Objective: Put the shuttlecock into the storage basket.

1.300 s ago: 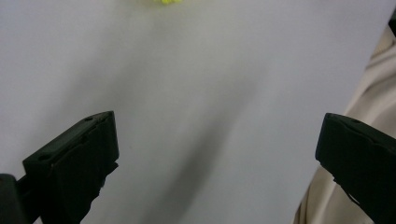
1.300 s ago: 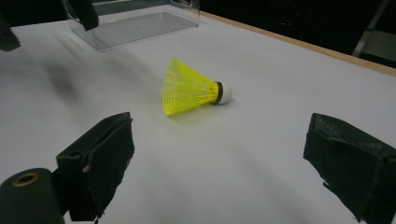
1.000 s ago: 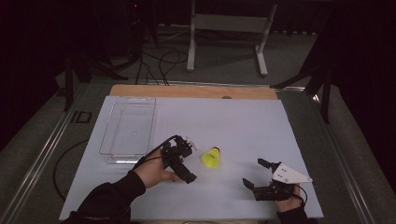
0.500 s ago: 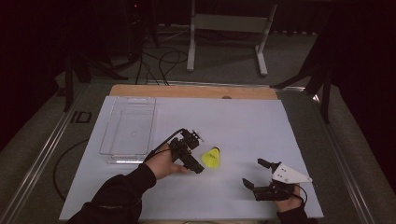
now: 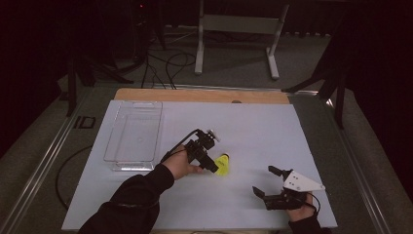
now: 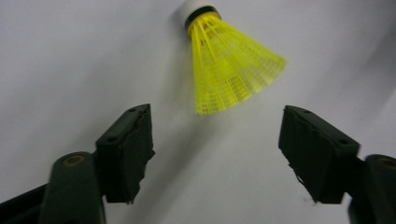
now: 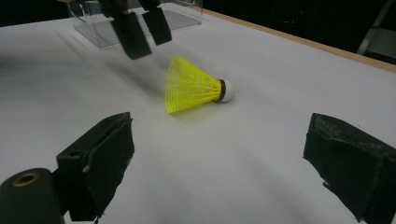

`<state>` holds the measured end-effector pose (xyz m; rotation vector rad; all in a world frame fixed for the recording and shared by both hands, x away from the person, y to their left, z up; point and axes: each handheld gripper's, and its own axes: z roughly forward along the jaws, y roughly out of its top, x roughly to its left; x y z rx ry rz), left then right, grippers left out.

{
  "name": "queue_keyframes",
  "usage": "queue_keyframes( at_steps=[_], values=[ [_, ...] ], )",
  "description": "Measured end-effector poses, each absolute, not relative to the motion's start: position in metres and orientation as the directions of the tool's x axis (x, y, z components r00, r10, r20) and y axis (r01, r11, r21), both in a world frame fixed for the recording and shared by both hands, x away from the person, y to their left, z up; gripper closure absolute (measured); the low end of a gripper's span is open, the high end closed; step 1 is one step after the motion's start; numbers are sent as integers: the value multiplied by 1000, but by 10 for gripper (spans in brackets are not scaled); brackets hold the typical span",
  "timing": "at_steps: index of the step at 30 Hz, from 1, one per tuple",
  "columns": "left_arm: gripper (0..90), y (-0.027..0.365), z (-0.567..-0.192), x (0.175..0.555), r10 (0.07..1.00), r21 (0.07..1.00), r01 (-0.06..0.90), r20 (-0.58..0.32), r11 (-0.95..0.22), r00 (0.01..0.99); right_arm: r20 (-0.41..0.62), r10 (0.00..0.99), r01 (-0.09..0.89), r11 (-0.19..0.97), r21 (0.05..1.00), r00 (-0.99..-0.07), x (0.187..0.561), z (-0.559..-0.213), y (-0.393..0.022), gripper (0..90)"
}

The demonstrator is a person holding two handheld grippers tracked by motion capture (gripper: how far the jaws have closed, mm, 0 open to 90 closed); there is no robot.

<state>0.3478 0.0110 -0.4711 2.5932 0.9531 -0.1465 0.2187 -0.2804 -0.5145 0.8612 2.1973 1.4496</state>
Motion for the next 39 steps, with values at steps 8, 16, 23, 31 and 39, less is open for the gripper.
queue_keyframes(
  at_steps=[8, 16, 23, 31, 39],
  values=[
    [430, 2, -483, 357, 608, 272, 652, -237, -708, 758, 28, 667, 289, 284, 914, -744, 219, -514, -280, 84],
    [546, -6, -497, 363, 610, 239, 660, -254, -712, 750, 28, 666, 290, 285, 914, -745, 219, -514, -280, 84],
    [626, -12, -509, 366, 603, 210, 651, -252, -729, 757, 27, 667, 290, 287, 913, -744, 219, -515, -280, 84],
    [770, -16, -511, 369, 604, 200, 653, -257, -730, 754, 25, 666, 291, 291, 912, -746, 219, -515, -280, 84],
    [889, -20, -507, 369, 601, 210, 650, -253, -730, 758, 23, 666, 291, 294, 911, -745, 219, -515, -280, 84]
  ],
)
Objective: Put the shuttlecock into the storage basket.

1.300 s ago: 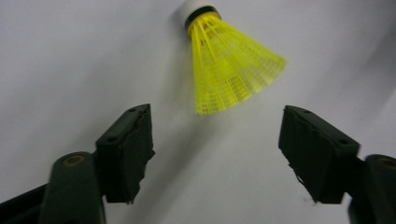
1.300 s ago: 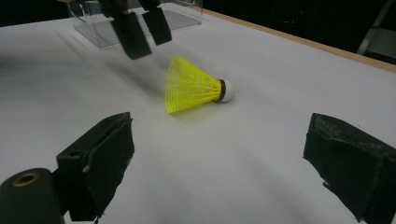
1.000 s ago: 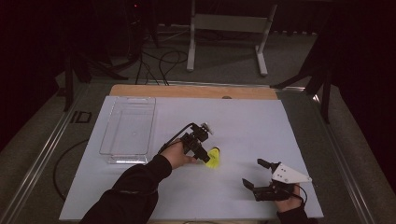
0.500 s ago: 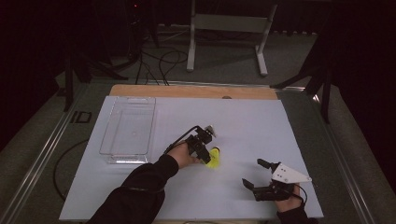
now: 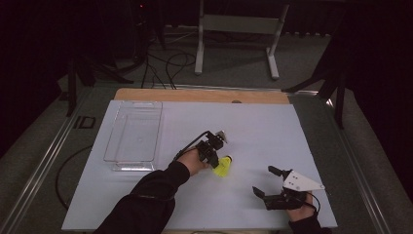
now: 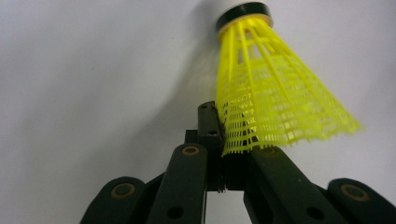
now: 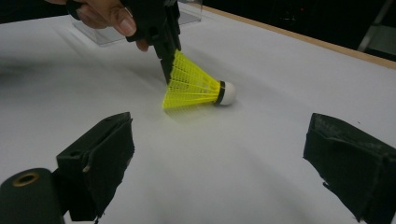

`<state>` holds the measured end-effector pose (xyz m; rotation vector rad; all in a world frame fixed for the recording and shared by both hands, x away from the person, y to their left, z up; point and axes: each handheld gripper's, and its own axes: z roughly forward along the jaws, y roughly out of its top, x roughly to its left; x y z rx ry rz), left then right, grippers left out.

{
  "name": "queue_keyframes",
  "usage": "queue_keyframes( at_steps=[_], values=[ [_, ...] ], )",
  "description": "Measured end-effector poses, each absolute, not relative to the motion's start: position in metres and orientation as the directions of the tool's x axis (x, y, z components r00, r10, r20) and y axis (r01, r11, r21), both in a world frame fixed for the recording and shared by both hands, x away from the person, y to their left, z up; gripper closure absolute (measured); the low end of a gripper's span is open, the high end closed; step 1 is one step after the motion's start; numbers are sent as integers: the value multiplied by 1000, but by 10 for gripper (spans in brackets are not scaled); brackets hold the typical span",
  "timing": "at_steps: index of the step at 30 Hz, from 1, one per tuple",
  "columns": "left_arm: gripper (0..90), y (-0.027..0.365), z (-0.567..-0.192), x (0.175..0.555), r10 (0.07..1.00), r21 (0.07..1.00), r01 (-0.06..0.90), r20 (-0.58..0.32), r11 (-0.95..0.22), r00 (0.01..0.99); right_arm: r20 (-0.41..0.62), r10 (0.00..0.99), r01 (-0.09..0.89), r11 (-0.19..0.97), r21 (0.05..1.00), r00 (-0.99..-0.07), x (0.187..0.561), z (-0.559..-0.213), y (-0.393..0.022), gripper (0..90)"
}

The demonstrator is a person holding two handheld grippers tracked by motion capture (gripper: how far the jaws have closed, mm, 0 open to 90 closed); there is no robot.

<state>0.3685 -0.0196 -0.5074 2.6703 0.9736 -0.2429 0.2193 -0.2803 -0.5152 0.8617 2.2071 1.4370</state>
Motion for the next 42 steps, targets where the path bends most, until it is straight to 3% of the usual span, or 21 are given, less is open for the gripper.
queue_keyframes(
  at_steps=[25, 42],
  values=[
    [898, -12, -478, 366, 563, 193, 604, -230, -773, 794, 25, 667, 292, 293, 910, -745, 220, -515, -280, 84],
    [899, 11, -446, 371, 580, 229, 614, -202, -755, 789, 44, 670, 303, 276, 912, -741, 221, -516, -282, 85]
  ],
)
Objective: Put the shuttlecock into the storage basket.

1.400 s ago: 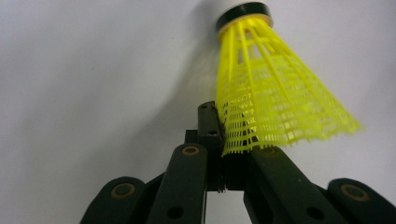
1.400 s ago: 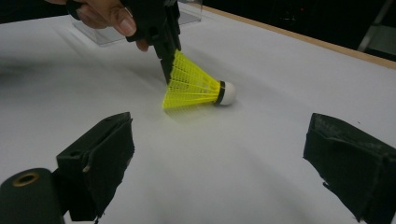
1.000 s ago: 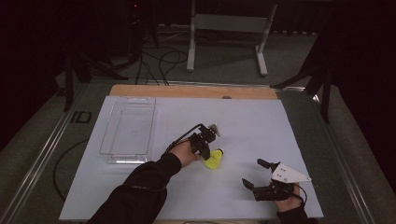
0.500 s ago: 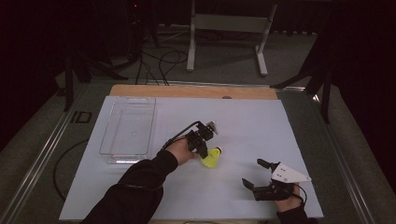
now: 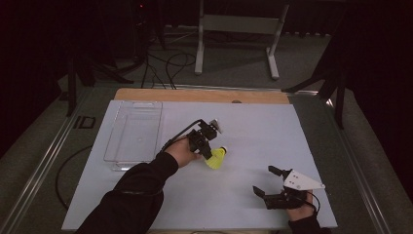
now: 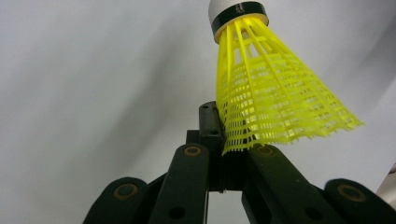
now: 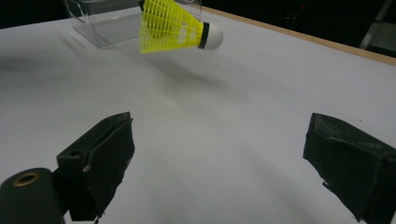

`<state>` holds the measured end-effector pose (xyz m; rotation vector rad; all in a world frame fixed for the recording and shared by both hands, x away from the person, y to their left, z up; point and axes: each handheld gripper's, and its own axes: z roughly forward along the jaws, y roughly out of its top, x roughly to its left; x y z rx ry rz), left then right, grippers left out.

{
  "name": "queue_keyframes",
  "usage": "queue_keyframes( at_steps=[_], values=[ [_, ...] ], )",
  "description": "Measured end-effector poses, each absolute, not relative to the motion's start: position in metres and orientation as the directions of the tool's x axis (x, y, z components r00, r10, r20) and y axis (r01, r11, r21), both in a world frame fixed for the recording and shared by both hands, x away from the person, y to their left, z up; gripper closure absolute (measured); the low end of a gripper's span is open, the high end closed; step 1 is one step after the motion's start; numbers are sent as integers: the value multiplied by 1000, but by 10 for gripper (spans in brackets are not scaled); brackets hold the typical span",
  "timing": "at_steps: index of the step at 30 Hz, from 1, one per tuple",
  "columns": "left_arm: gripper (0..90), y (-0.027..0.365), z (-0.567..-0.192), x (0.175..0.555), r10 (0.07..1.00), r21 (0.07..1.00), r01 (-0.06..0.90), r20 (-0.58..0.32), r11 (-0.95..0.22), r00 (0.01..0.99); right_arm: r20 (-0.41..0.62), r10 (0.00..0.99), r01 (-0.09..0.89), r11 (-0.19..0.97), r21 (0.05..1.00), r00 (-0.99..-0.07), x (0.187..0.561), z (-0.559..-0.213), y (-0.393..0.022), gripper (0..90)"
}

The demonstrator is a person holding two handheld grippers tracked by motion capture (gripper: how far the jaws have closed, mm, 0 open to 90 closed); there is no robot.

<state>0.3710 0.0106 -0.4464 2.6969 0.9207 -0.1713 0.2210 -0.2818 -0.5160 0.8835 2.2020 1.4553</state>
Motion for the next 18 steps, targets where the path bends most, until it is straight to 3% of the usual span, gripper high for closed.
queue_keyframes(
  at_steps=[18],
  values=[
    [899, 52, -414, 384, 635, 258, 656, -169, -709, 753, 38, 673, 297, 275, 915, -738, 220, -515, -282, 85]
  ],
)
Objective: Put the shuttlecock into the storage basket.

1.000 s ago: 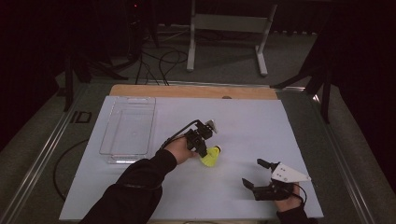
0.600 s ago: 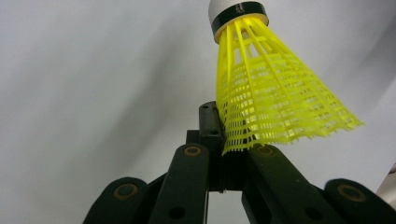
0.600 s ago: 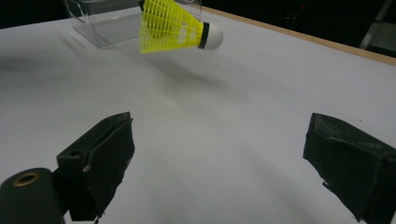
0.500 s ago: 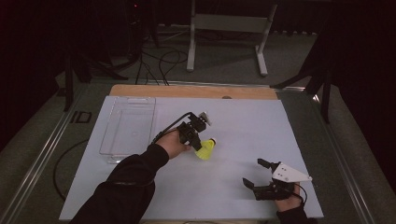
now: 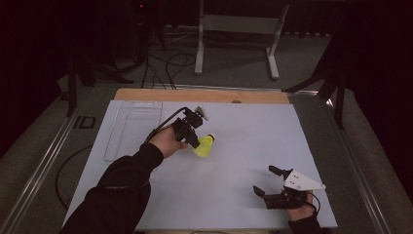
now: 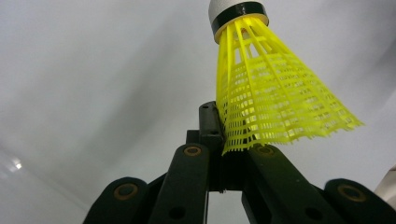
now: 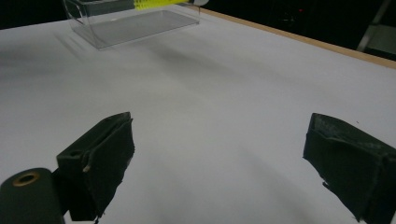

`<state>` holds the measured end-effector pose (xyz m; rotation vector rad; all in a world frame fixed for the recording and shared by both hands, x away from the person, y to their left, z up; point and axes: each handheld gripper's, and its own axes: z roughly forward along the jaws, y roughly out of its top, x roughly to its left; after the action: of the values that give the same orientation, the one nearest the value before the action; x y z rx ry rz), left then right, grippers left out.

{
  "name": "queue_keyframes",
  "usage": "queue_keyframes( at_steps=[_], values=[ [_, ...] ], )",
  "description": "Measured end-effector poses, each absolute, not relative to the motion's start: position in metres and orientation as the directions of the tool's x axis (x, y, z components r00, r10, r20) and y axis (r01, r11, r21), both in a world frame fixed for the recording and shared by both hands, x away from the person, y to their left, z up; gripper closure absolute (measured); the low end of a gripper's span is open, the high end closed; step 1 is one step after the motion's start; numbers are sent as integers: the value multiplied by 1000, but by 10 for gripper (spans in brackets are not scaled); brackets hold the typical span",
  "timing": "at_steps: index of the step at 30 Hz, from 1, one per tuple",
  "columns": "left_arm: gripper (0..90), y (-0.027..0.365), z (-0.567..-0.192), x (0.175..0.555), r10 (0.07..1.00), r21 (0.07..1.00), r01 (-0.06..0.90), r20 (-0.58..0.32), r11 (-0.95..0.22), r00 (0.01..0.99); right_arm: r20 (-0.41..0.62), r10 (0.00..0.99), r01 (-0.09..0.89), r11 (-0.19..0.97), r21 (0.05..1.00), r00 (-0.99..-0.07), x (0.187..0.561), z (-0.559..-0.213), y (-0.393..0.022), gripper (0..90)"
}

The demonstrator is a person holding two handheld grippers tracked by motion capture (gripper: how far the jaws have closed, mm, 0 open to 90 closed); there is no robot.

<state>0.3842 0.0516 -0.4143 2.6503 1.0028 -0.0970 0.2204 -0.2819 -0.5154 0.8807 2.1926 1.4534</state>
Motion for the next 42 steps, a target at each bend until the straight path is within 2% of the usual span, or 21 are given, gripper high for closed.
queue_keyframes(
  at_steps=[15, 42],
  values=[
    [899, 104, -389, 393, 707, 294, 713, -147, -637, 692, 36, 673, 298, 278, 913, -739, 220, -516, -281, 85],
    [899, 201, -360, 400, 843, 324, 822, -116, -468, 525, 39, 667, 302, 284, 910, -744, 221, -517, -279, 85]
  ],
)
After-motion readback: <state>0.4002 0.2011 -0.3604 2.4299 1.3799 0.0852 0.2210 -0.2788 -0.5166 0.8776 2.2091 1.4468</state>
